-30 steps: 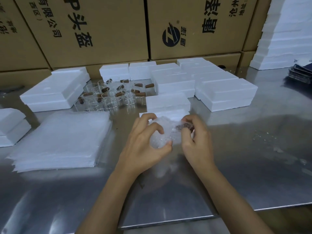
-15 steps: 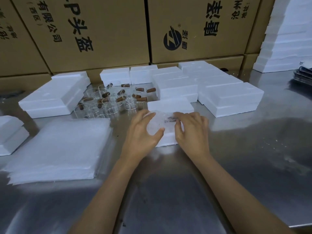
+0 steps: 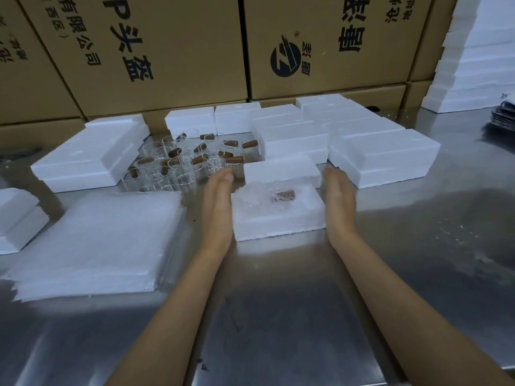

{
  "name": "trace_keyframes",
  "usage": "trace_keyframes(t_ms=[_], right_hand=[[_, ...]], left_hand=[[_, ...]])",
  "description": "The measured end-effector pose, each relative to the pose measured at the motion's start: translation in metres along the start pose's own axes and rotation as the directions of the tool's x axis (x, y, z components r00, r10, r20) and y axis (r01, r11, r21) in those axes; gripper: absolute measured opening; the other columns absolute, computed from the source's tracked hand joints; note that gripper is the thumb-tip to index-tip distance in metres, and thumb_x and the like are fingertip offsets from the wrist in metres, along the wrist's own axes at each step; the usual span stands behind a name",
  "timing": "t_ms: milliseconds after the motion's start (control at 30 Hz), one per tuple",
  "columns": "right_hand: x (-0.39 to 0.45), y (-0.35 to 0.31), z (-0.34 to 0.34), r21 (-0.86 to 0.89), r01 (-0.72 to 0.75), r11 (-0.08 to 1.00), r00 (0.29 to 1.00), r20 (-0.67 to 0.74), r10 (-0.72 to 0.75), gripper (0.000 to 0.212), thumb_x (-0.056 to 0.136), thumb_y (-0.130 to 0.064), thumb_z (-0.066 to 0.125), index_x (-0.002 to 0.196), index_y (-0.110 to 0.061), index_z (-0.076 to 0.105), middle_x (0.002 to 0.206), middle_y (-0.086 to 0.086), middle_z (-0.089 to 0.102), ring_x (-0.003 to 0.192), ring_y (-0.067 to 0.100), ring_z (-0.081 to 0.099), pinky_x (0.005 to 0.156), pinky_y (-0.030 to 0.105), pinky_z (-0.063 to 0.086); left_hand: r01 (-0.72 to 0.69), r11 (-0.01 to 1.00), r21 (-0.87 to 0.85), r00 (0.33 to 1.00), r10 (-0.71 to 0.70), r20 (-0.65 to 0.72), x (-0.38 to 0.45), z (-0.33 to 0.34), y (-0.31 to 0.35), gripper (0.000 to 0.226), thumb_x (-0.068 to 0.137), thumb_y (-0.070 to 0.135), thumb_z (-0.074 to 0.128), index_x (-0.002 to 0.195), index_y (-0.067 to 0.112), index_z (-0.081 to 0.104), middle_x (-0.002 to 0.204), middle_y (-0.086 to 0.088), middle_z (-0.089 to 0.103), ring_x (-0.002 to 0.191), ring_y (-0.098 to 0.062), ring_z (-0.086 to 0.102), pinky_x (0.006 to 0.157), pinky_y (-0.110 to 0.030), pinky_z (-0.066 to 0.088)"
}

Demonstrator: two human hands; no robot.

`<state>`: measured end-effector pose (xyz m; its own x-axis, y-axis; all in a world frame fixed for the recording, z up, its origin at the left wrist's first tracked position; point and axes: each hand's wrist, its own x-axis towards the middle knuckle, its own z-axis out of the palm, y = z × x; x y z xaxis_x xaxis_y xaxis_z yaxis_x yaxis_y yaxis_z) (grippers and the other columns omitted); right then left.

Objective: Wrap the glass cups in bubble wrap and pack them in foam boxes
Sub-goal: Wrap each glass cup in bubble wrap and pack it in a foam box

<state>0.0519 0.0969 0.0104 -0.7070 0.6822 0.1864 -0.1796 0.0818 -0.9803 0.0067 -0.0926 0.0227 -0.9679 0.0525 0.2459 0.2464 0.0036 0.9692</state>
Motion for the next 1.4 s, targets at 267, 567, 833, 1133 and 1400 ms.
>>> trace_keyframes(t_ms=[267,567,833,1133,1400], right_hand=[[0.026,0.003,0.002,-0.070,-0.215,0.974,0.957,0.182,0.224,0.065,0.073,-0.076,0.047,0.129,-0.044,0.056,0.130,-0.014,0.062,0.123,0.014,0.056,0.112,0.047,0.038],[0.022,-0.002,-0.002,0.184,-0.145,0.972,0.986,0.103,0.128,0.032,0.092,-0.045,0.051,0.114,-0.030,0.069,0.115,-0.012,0.072,0.100,0.004,0.067,0.080,0.024,0.041],[0.016,-0.028,-0.010,0.252,0.037,0.967,0.999,-0.017,-0.034,0.024,0.094,-0.031,0.052,0.102,-0.026,0.074,0.111,-0.009,0.073,0.100,0.013,0.068,0.081,0.017,0.047],[0.004,-0.035,-0.012,0.194,0.128,0.973,0.991,-0.069,-0.117,0.013,0.091,-0.022,0.059,0.100,-0.016,0.066,0.076,-0.010,0.059,0.068,0.001,0.055,0.071,0.015,0.047],[0.004,-0.020,-0.004,0.063,0.080,0.995,0.996,0.028,-0.082,0.019,0.087,-0.008,0.066,0.104,-0.014,0.064,0.065,-0.007,0.044,0.062,0.006,0.044,0.064,0.013,0.041]], left_hand=[[0.208,0.976,-0.064,0.953,-0.187,0.236,0.023,-0.005,-0.008,0.041,0.104,0.055,0.032,0.125,0.034,0.060,0.122,0.023,0.063,0.088,0.019,0.063,0.079,-0.014,0.045],[0.210,0.941,-0.266,0.964,-0.154,0.217,0.024,-0.016,-0.010,0.048,0.104,0.044,0.031,0.142,0.021,0.050,0.137,0.007,0.064,0.137,-0.020,0.049,0.121,-0.050,0.026],[-0.016,0.956,-0.294,0.999,0.030,0.043,0.018,-0.025,0.018,0.052,0.101,0.043,0.029,0.133,0.018,0.060,0.116,-0.001,0.075,0.136,-0.016,0.050,0.120,-0.048,0.024],[-0.063,0.973,-0.221,0.998,0.060,-0.022,0.016,-0.023,0.031,0.038,0.089,0.046,0.055,0.122,0.031,0.063,0.070,0.003,0.064,0.073,-0.011,0.054,0.080,-0.028,0.044],[0.023,0.996,-0.090,0.998,-0.017,0.068,0.014,-0.020,0.020,0.031,0.089,0.025,0.075,0.119,0.029,0.068,0.088,-0.010,0.063,0.080,-0.009,0.065,0.106,-0.043,0.049]])
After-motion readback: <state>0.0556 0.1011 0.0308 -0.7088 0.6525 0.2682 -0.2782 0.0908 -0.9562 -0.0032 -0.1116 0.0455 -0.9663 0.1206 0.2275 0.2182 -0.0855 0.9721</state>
